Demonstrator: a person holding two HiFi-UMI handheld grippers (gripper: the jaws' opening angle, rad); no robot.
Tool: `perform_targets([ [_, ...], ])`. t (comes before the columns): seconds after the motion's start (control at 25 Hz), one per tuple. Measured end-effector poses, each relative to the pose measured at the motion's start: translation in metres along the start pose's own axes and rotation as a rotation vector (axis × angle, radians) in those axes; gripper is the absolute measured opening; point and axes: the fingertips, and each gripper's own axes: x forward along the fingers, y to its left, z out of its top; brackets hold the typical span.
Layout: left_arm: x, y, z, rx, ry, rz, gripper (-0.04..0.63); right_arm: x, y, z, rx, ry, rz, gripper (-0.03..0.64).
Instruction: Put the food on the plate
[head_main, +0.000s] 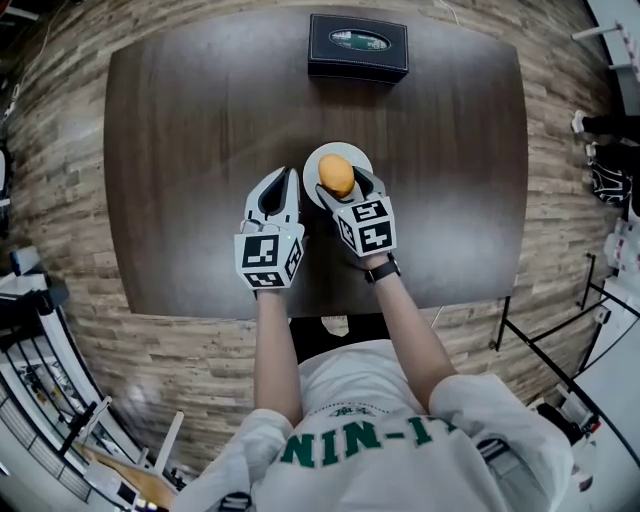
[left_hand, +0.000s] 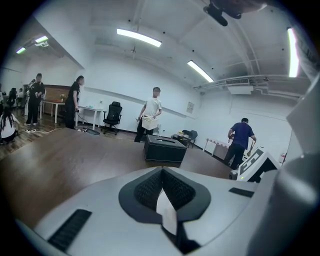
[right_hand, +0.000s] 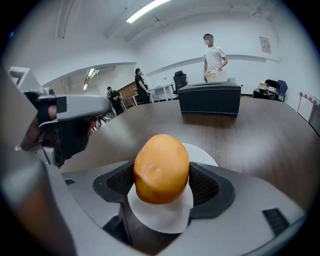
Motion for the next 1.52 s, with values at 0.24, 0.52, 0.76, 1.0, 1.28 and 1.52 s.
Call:
perform_targets([
  [0.24,-0.009,0.0,-0.004,-0.002,0.006,0.012,0.012,0.006,-0.004,-0.01,-0.01,0.041,-0.037,0.347],
  [0.52,-0.023,-0.002,-0.002,0.003,0.003,0.024,0.012,0.002,-0.001,-0.012,-0.001,0.024,-0.022,0.415],
  [0.76,-0.035,-0.008,0.006,0.017,-0.007,0.027,0.012,-0.019,0.003,0.001,0.015,-0.038,-0.018,0.433],
  [1.0,-0.049,-0.016,0.017,0.038,-0.02,0.024,0.012,-0.049,0.003,0.01,0.035,-0.095,-0.036,0.434],
  [1.28,-0.067,-0.028,0.043,0.061,-0.057,0.015,0.012,-0.099,-0.001,0.033,0.03,-0.181,-0.073,0.419],
  [1.52,-0.091,-0.035,0.075,0.083,-0.103,0.015,0.012,-0.156,-0.001,0.069,-0.003,-0.291,-0.127,0.344],
])
